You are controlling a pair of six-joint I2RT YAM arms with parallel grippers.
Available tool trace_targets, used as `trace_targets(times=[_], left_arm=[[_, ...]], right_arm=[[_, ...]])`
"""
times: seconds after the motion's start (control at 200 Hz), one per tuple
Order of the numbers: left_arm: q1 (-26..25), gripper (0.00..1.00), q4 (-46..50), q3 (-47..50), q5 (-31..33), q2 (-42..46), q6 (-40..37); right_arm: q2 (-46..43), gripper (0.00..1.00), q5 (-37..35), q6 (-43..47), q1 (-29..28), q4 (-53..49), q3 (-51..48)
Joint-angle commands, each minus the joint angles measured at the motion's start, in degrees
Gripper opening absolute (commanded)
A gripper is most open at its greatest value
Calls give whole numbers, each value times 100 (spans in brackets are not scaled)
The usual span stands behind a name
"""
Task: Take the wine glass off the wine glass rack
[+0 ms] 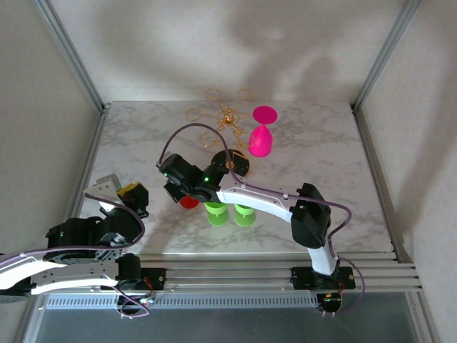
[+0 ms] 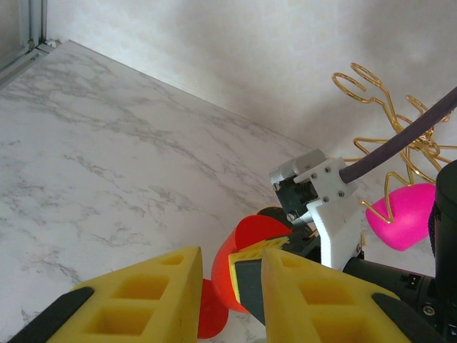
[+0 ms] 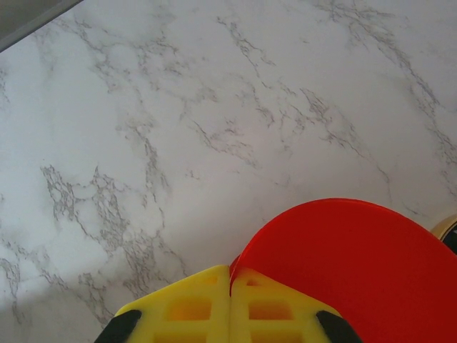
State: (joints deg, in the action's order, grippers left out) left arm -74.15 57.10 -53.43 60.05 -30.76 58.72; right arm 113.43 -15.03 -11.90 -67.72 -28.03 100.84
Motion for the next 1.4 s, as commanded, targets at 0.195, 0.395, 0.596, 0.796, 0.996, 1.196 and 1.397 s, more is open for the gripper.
trace_targets(times=[0.195, 0.395, 0.596, 0.796, 0.996, 1.196, 1.397], left_arm=[[33, 28, 73, 131, 369, 141, 759], [36, 28, 46, 140, 359, 141, 724], [33, 28, 8, 140, 358, 141, 666], [32, 28, -95, 140, 315, 83, 495], [33, 28, -144, 122, 291, 9, 390], [33, 29, -345, 122, 237, 1, 145], [34, 29, -692, 120, 133, -13, -245]], right_arm=[[-282, 0, -69, -206, -74, 219, -252], [-277, 0, -65, -216, -81, 224, -292], [-276, 7, -45, -216, -117, 232, -318], [-302, 20, -70, -190, -125, 231, -319], [-342, 27, -113, -172, -132, 195, -275], [-510, 33, -128, -128, -143, 159, -181], [-797, 37, -76, -162, -140, 184, -187]])
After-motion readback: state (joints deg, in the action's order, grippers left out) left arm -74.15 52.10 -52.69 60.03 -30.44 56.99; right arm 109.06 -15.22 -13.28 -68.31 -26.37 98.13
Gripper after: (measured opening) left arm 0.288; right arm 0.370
